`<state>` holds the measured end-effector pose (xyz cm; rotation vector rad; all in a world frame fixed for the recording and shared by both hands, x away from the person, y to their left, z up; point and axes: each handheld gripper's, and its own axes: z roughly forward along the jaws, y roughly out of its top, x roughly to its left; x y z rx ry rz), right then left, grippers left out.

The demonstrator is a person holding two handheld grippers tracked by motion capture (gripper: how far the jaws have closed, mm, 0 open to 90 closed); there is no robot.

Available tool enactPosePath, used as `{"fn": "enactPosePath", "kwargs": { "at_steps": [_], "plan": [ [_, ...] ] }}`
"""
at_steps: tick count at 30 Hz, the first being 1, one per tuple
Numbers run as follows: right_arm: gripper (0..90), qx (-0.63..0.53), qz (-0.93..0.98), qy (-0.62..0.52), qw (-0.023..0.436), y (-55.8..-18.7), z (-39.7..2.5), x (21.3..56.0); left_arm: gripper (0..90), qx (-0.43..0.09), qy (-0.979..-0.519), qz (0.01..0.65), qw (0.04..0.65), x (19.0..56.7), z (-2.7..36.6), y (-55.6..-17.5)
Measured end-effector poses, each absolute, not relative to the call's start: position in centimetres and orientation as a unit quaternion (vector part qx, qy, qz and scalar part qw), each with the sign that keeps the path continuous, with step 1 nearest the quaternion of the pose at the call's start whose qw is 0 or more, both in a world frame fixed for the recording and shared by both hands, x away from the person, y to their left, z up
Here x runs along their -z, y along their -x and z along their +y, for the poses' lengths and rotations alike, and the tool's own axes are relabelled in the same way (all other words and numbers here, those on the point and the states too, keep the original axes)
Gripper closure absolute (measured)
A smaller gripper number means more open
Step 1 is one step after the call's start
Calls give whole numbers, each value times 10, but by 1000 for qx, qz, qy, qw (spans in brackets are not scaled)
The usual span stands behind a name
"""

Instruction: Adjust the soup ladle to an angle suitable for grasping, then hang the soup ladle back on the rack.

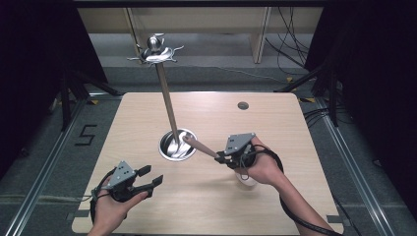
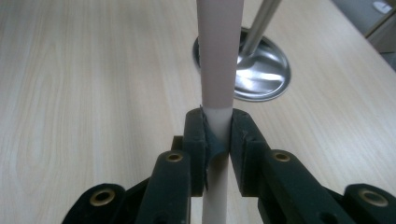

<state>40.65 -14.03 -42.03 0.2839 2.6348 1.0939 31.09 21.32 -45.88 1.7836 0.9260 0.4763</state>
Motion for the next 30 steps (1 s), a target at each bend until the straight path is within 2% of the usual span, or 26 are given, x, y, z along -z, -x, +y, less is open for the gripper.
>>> {"fn": "enactPosePath", "kwargs": {
  "at_steps": [13,20,21,30],
  "plan": [
    [784,-483,844,-175,152,-404,-175,420,398,-200,-741,384,513,458,210,-315],
    [783,-516,817,-221,130,-400,-187,420,396,-198,-739,379,520,459,206,-317],
    [784,-522,812,-213,150,-400,-189,418,396,-200,-744,375,516,459,207,-316],
    [784,-538,795,-230,162,-386,-189,407,389,-200,-743,361,528,456,204,-310]
  ]
}}
